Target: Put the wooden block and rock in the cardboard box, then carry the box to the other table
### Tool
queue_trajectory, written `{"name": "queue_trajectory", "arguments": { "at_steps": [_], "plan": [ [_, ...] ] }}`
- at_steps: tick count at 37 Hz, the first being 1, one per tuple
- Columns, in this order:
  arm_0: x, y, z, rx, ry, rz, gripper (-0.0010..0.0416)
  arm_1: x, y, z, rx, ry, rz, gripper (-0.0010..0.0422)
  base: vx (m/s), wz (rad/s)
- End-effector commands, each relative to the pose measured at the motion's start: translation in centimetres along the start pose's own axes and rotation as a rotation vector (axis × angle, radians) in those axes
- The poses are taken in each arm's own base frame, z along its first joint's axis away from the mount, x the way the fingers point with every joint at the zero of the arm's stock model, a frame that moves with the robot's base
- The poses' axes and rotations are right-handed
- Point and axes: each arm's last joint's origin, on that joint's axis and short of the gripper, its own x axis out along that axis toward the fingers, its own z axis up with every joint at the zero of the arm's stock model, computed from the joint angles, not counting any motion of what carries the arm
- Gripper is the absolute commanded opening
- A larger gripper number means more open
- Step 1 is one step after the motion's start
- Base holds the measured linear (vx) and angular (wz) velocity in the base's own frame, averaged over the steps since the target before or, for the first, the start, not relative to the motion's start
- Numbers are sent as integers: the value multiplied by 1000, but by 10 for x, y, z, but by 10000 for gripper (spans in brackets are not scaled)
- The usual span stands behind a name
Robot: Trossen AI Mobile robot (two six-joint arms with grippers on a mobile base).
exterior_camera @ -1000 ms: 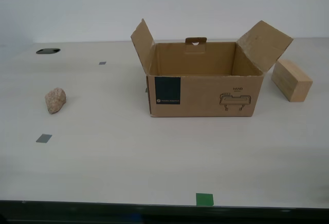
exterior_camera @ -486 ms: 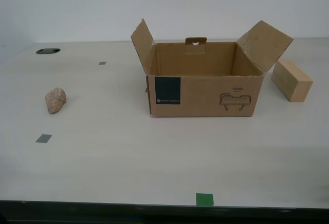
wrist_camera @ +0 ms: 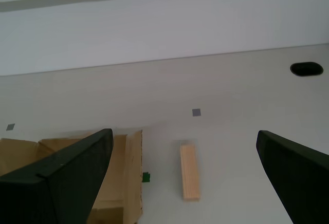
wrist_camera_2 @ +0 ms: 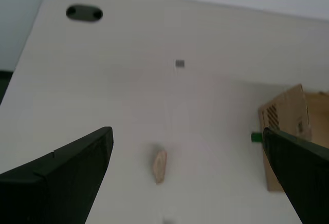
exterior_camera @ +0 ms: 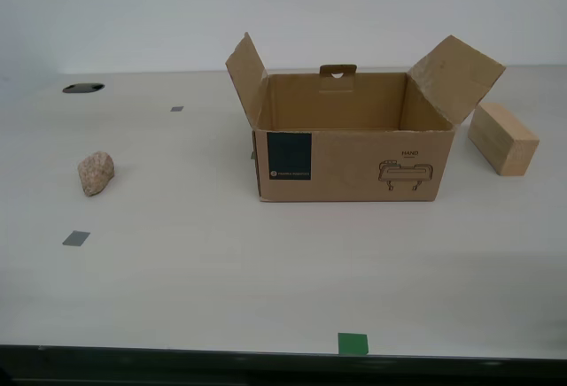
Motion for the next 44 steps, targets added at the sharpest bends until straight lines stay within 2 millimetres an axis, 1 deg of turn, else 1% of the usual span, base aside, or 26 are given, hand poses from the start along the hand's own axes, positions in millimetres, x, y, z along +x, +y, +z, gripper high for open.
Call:
{"name": "queue_trajectory", "arguments": {
  "at_steps": [1,6,10,13,23,30,38,44],
  "plan": [
    [-6,1,4,3,64,-10,389,-2,-1,2,2,106,6,398,0,0],
    [-10,1,8,4,153,-24,389,-1,-1,6,-1,143,8,398,0,0],
    [-7,2,9,5,237,-37,389,0,-1,6,-1,148,8,398,0,0],
    [0,2,9,5,296,-47,389,2,-1,6,1,155,9,398,0,0],
    [33,0,3,4,537,-84,389,1,0,2,13,204,11,398,0,0],
    [57,0,5,-22,597,-85,390,0,0,-4,48,268,16,398,0,0],
    [85,0,5,-36,673,-90,389,0,0,-4,52,267,18,398,0,0],
    [99,0,5,-52,711,-89,390,0,0,-4,53,263,19,398,0,0]
  ]
}}
